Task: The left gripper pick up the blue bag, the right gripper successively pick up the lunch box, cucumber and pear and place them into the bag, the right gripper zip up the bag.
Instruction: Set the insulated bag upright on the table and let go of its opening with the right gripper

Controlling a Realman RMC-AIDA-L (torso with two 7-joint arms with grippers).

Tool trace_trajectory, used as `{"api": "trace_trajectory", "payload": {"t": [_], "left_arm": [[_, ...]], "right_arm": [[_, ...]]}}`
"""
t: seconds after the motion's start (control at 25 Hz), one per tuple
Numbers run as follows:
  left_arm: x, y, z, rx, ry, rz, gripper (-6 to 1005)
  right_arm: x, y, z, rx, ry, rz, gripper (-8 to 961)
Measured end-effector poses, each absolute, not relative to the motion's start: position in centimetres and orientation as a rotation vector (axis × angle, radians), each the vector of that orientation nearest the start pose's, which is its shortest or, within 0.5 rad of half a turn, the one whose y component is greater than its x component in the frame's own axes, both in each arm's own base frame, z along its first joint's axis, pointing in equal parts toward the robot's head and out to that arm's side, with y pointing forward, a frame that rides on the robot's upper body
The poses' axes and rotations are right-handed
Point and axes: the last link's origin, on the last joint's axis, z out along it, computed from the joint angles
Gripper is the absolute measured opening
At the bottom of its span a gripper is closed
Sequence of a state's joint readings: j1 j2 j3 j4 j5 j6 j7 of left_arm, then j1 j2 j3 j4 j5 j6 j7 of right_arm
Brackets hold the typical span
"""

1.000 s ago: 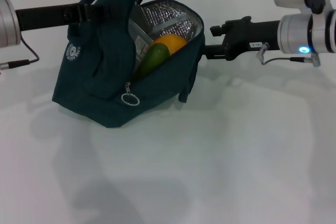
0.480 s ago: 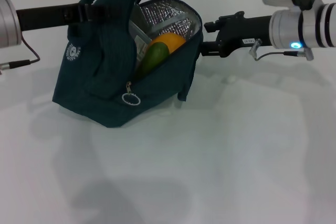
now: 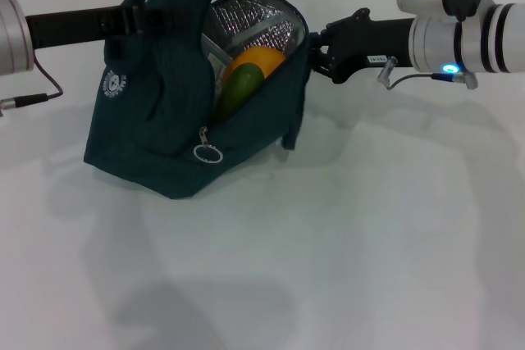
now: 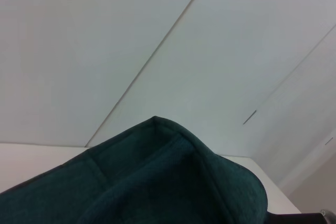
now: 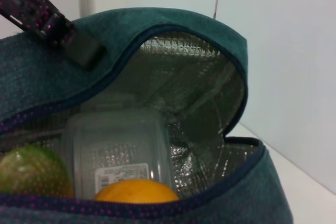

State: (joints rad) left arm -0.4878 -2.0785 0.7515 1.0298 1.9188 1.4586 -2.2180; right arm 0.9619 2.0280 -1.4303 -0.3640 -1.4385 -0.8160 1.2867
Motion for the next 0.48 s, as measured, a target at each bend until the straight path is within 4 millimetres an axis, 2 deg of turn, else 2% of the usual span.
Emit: {"api": "trace_trajectory", "payload": {"t": [0.28, 0.48], "left_arm": [[-23.54, 36.59, 6.59, -2.338, -1.301, -0.822, 49], [-23.78, 36.45, 6.57, -2.332, -1.313, -0.824, 49]], "right_arm": [[14.36, 44.44, -7.37, -2.651, 0.230, 0.359, 85], [14.48, 44.22, -6.90, -2.639, 0.216, 0.388, 78]]}}
